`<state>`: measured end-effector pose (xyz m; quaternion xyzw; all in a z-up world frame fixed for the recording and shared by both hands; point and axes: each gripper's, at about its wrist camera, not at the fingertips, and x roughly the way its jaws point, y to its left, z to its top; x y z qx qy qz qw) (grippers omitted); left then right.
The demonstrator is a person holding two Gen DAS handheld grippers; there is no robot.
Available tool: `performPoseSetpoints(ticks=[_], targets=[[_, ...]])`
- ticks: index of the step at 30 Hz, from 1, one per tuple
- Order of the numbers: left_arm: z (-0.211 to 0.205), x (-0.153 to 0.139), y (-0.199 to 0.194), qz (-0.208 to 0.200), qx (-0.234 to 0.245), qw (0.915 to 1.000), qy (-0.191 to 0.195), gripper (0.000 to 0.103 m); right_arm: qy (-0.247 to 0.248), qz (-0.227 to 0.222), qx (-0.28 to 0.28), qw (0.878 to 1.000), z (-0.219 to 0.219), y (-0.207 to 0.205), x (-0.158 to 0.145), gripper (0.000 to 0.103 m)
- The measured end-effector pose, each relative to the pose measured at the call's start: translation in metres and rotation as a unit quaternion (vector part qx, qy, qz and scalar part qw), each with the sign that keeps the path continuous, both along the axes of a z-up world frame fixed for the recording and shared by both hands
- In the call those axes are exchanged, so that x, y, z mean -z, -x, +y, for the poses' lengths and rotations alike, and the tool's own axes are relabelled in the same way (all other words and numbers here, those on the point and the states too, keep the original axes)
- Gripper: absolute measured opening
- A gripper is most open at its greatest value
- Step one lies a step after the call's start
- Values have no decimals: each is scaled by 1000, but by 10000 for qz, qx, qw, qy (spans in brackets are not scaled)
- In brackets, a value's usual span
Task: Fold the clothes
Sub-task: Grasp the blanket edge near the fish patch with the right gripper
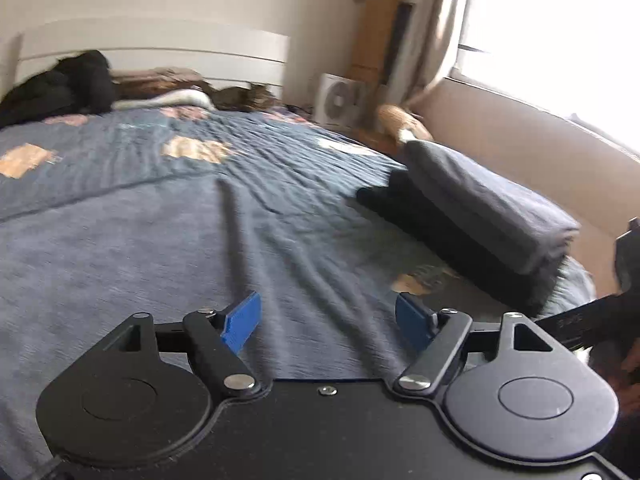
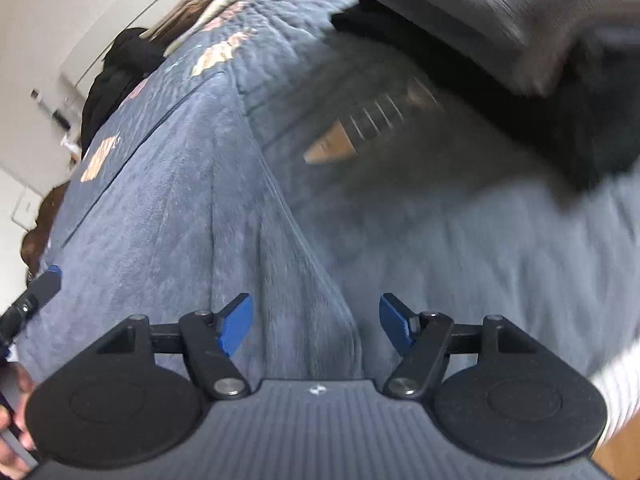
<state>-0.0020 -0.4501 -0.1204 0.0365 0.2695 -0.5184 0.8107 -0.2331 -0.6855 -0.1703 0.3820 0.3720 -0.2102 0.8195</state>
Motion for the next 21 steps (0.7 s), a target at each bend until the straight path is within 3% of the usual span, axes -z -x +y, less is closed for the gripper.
performPoseSetpoints(ticks=[7, 16, 19, 21], targets=[[-12, 14, 24, -81, 385, 9989, -256, 73, -352, -184, 275, 9988, 11, 21, 19, 69], [-8, 15, 24, -66, 384, 9990, -221, 73, -479, -500, 749, 9948, 5, 19, 38, 68], [-8, 15, 20, -27, 333, 9992, -206, 74, -463, -589, 698, 9947, 5, 16, 37, 54], [-7, 14, 18, -4, 308, 9993, -195, 74, -511, -473, 735, 9949, 5, 13, 42, 23]])
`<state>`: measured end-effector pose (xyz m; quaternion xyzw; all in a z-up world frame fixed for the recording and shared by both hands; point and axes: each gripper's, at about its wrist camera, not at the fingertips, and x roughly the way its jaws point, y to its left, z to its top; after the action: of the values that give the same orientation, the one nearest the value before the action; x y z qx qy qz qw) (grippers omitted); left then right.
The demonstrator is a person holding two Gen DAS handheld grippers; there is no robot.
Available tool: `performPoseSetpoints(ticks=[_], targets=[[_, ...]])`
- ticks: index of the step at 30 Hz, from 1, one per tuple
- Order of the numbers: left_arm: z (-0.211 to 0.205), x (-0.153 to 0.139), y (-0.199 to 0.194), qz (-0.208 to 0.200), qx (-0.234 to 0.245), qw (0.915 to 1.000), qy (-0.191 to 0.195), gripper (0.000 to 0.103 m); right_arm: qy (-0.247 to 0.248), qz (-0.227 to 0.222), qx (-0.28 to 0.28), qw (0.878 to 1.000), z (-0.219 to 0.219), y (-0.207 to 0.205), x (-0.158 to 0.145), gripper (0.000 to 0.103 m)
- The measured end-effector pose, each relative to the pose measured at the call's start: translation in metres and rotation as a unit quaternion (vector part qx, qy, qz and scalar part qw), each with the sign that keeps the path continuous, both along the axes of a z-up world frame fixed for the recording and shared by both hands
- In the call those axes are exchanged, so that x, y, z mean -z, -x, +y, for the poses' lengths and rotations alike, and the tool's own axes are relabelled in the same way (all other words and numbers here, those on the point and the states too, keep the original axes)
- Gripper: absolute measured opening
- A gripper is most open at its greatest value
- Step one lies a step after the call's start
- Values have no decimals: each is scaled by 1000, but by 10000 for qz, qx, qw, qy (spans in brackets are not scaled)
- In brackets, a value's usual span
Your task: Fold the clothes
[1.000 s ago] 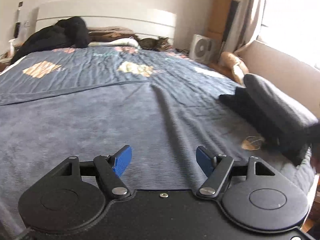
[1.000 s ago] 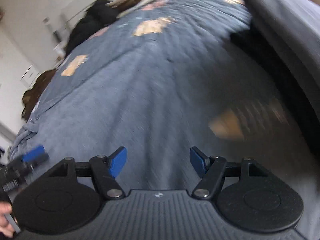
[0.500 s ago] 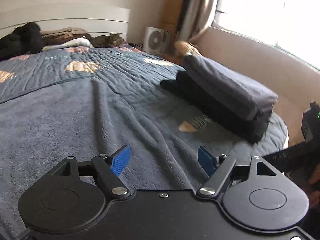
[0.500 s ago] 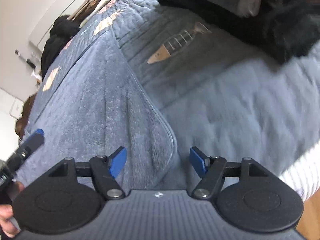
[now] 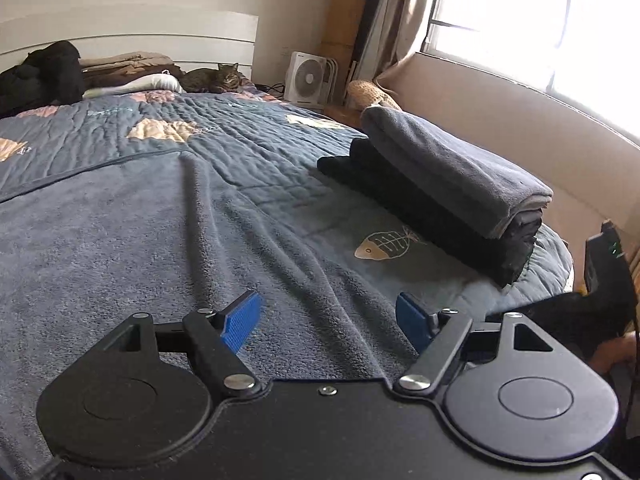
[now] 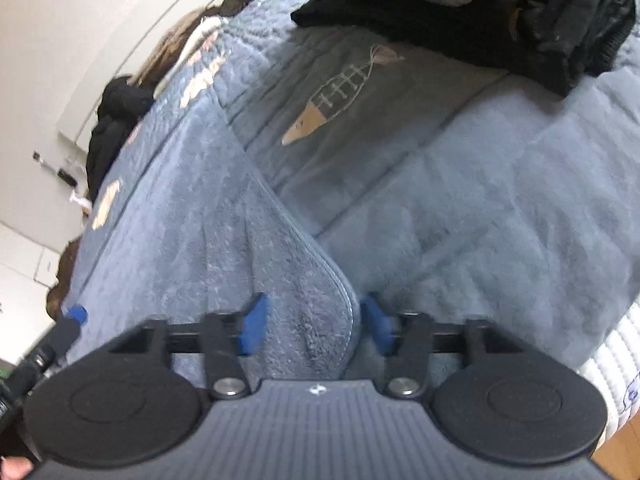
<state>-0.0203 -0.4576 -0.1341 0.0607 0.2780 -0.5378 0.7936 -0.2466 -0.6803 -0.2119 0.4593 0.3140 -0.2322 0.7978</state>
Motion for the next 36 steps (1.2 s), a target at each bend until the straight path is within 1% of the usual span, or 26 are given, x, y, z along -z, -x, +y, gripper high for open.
performPoseSetpoints(ticks=[2, 3, 5, 9, 12, 14, 17, 20, 22, 26, 28, 31, 32, 34, 35, 36], targets=[[1, -1, -1, 8, -12, 10000, 6, 74, -140, -62, 120, 9998, -2, 2, 4, 12], [2, -1, -1, 0, -14, 10000, 4, 74, -217, -121, 186, 9995, -4, 4, 5, 8], [2, -1, -2, -19, -19, 10000, -5, 74, -272, -237, 314, 9989, -4, 10, 3, 7], [3, 0, -3, -21, -52, 10000, -16, 74, -93, -401, 501, 9979, 1, 21, -16, 6], [3, 0, -4, 14, -63, 10000, -28, 74, -46, -480, 632, 9968, 4, 33, -30, 6], [3, 1, -3, 13, -48, 10000, -42, 74, -55, -412, 646, 9970, 5, 38, -34, 6], [2, 1, 0, 5, -9, 10000, -68, 74, 34, -95, 537, 9985, 8, 33, -27, 6], [3, 1, 2, -2, 37, 9999, -98, 74, 56, 41, 620, 9981, 5, 29, -13, 6], [5, 0, 3, -21, 41, 9999, -109, 74, 68, 24, 741, 9972, 2, 30, -10, 6], [11, 0, 2, 15, -26, 9999, -110, 74, 107, -234, 884, 9957, 0, 40, -21, 6], [14, -1, 0, 91, -87, 9999, -105, 74, 114, -210, 891, 9957, 0, 39, -22, 6], [22, -5, -2, 275, -175, 9995, -61, 75, -20, -72, 992, 9950, 0, 36, -18, 10], [26, -7, -2, 323, -214, 9992, -50, 75, 3, -38, 1040, 9946, 1, 36, -20, 11], [38, -16, -3, 352, -295, 9989, -52, 75, 176, 6, 1133, 9934, 4, 40, -30, 12], [48, -21, -5, 318, -334, 9989, -69, 75, 294, 13, 1166, 9927, 6, 42, -37, 15], [61, -27, -9, 228, -370, 9990, -105, 76, 425, 11, 1200, 9919, 9, 44, -45, 20]])
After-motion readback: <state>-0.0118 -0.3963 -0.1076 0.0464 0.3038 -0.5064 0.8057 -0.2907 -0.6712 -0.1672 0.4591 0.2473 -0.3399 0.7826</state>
